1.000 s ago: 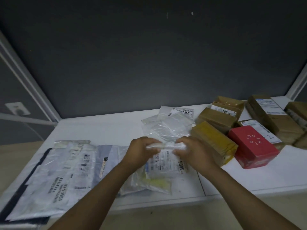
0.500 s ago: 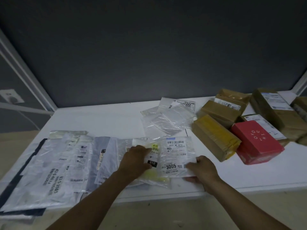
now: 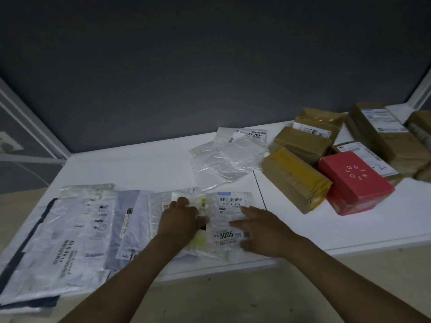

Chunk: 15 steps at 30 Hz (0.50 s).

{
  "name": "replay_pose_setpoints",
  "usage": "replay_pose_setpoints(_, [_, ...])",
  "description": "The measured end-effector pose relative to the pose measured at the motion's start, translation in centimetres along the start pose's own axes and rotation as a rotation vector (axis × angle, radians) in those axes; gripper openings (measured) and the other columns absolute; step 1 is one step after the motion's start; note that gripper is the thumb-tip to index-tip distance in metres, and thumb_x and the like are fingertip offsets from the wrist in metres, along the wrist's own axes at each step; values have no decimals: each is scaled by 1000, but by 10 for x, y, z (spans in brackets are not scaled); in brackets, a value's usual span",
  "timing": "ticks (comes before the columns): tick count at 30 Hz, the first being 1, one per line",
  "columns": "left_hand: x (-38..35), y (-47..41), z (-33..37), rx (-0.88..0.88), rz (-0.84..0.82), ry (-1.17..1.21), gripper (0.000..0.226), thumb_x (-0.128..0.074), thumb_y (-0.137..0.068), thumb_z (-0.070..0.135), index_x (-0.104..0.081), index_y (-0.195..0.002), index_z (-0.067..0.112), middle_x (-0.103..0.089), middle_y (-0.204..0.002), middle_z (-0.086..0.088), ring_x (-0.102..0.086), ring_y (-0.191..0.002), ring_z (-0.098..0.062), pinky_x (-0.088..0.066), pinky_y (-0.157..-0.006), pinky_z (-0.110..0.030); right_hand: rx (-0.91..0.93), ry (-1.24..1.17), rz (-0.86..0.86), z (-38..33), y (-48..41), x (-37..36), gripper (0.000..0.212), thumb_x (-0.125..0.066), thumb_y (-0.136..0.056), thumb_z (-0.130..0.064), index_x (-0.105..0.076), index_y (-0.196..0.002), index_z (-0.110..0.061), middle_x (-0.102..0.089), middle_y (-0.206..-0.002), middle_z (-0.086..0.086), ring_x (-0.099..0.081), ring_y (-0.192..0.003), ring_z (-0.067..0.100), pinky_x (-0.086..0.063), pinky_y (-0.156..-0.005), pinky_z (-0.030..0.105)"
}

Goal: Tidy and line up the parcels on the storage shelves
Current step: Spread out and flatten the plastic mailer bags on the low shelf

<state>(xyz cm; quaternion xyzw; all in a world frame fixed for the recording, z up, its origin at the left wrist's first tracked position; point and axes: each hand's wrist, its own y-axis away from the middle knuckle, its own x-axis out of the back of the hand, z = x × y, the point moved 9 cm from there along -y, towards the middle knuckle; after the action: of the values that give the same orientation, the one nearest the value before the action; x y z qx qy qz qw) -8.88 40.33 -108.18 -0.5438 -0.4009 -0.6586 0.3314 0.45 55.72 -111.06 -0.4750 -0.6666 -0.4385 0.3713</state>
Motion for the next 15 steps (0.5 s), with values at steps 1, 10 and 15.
replay_pose_setpoints(1, [7, -5, 1, 13, 67, 46, 44, -50, -91, 55, -68, -117, 25, -43, -142, -5, -45, -124, -25, -40, -99, -33, 18, 26, 30, 1, -2, 3, 60, -57, -90, -52, -41, -144, -34, -19, -160, 5, -23, -145, 21, -17, -115, 25])
replay_pose_setpoints(10, [24, -89, 71, -184, 258, 136, 63, -54, -93, 47, -36, -147, 18, -40, -148, -4, -35, -134, -21, -24, -109, -29, -167, 292, 415, 58, -15, 59, 41, -39, -77, -37, -76, -85, -21, -69, -110, 13, -64, -106, 33, -47, -96, 44])
replay_pose_setpoints(15, [25, -140, 84, -107, 320, 418, 48, -43, -97, 48, -58, -127, 14, -57, -133, -8, -47, -127, -25, -31, -105, -28, -207, 378, 474, 80, -14, 64, 39, -38, -78, -32, -75, -75, -23, -67, -119, 13, -59, -118, 31, -9, -114, 41])
